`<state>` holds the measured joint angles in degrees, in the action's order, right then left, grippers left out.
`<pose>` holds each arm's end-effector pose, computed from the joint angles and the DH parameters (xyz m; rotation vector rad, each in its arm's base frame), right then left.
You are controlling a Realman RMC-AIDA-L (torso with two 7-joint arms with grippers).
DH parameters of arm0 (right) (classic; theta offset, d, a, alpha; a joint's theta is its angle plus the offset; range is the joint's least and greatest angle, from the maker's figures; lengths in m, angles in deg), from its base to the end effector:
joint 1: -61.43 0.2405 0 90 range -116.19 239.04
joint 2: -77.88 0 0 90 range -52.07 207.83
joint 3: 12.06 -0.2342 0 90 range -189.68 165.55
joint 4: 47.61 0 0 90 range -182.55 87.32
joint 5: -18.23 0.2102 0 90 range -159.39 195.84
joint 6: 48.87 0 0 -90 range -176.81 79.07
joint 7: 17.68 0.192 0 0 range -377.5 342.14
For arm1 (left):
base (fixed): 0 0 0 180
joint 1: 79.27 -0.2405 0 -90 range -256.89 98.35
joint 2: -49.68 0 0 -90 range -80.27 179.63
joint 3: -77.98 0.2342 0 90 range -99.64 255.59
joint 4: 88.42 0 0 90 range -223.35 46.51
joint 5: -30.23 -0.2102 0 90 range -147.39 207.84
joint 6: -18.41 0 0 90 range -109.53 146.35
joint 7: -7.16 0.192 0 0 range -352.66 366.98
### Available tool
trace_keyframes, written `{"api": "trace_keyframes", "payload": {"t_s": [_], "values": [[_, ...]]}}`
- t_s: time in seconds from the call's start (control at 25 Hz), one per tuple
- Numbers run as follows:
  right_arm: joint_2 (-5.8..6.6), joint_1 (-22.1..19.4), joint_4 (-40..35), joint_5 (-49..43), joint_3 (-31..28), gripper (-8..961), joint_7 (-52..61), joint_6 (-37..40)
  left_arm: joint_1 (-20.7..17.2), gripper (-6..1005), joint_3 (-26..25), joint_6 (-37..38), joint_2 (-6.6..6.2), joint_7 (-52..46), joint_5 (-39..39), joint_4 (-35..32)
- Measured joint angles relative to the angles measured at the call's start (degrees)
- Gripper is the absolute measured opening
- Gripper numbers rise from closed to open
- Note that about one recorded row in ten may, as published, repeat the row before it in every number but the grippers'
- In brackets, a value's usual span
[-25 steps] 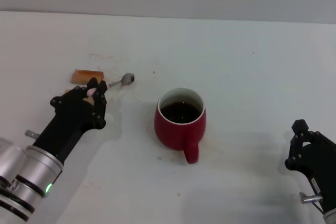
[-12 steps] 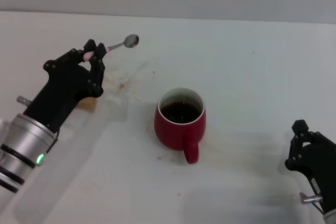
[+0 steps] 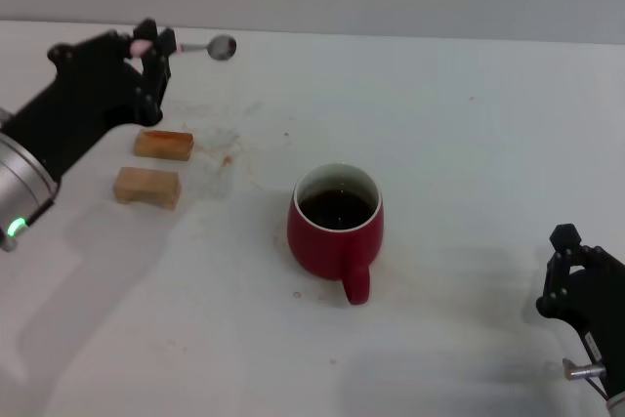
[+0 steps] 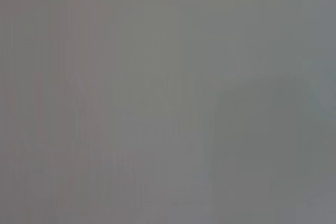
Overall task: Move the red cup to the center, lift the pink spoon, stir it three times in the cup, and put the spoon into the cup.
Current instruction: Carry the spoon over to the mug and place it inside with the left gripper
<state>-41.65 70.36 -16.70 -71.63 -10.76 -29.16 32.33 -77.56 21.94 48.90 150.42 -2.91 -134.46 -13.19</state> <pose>0.2874 0.2344 -0.0868 -1.6463 0.6571 0.6869 -0.1885 0.3413 0.0044 -1.9923 -0.3717 -0.7481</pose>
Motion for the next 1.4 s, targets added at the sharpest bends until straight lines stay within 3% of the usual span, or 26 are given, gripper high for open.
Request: {"api": "trace_keyframes", "payload": {"t_s": [0.36, 0.56, 0.72, 0.88, 1.0, 1.16, 1.2, 1.24, 1.28, 1.32, 1.4], "values": [[0.0, 0.03, -0.24, 0.01, -0.4, 1, 0.07, 0.39, -0.89, 145, 0.4, -18.34, -6.37, -0.72, -0.81, 16.93], [0.0, -0.22, -0.63, 0.1, -0.81, 1, 0.15, 0.87, -1.96, 145, 0.43, -25.87, -7.9, 0.27, -0.81, 24.73], [0.0, -0.96, -0.78, 1.24, -2.06, 1, 0.13, 2.05, -2.54, 144, 0.36, -34.21, -8.1, 2.75, -0.81, 30.87], [0.19, -1.45, -1.36, 6.67, -2.43, 1, -0.04, 3.77, -2.82, 144, -0.06, -44.8, -6.73, 7.69, -0.14, 37.8], [0.18, -2.29, -2.66, 11.32, -2.51, 1, 0.01, 5.62, -2.63, 144, -0.14, -47.76, -6.06, 9.53, 1.48, 39.39], [0.16, -2.99, -3.65, 15.84, -2.6, 1, 0.42, 6.41, -1.96, 144, -1.09, -50.1, -4.5, 17.04, 9.93, 39.72], [0.18, -3.14, -3.84, 16.52, -2.61, 1, 0.57, 6.43, -1.75, 144, -1.62, -51.35, -3.79, 19.8, 12.51, 39.69], [0.19, -3.28, -4.01, 17.01, -2.61, 1, 0.69, 6.39, -1.44, 144, -3.45, -55.31, -1.39, 25.63, 17.19, 39.75], [0.19, -3.43, -4.24, 17.59, -2.62, 1, 0.79, 6.22, -1.44, 144, -3.45, -55.31, -1.39, 25.63, 17.19, 39.75], [0.18, -3.49, -4.41, 17.97, -2.62, 1, 0.83, 6.07, -1.39, 144, -4.39, -57.18, -0.34, 27.98, 18.91, 39.85], [0.14, -3.52, -4.62, 18.65, -2.54, 1, 0.87, 5.93, -1.71, 145, -8.43, -63.08, 3.78, 35.83, 24.52, 39.97]]}}
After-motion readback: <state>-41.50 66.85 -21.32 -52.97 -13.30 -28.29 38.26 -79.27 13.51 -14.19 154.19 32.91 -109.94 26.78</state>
